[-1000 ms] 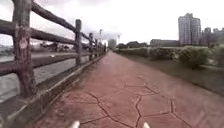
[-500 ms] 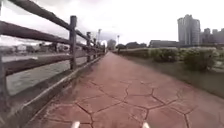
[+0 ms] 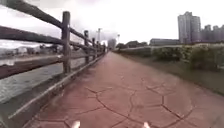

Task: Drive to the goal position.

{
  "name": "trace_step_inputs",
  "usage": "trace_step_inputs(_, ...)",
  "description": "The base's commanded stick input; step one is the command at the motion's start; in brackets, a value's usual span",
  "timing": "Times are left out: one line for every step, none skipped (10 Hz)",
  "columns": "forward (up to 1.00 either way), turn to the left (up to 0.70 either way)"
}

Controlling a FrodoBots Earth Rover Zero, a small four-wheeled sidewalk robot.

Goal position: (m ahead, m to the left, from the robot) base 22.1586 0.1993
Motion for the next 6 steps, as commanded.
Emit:
trace_step_inputs(0.70,0.00)
trace_step_inputs(0.70,0.00)
trace_step_inputs(0.70,0.00)
trace_step_inputs(0.70,0.00)
trace_step_inputs(0.70,0.00)
trace_step_inputs(0.70,0.00)
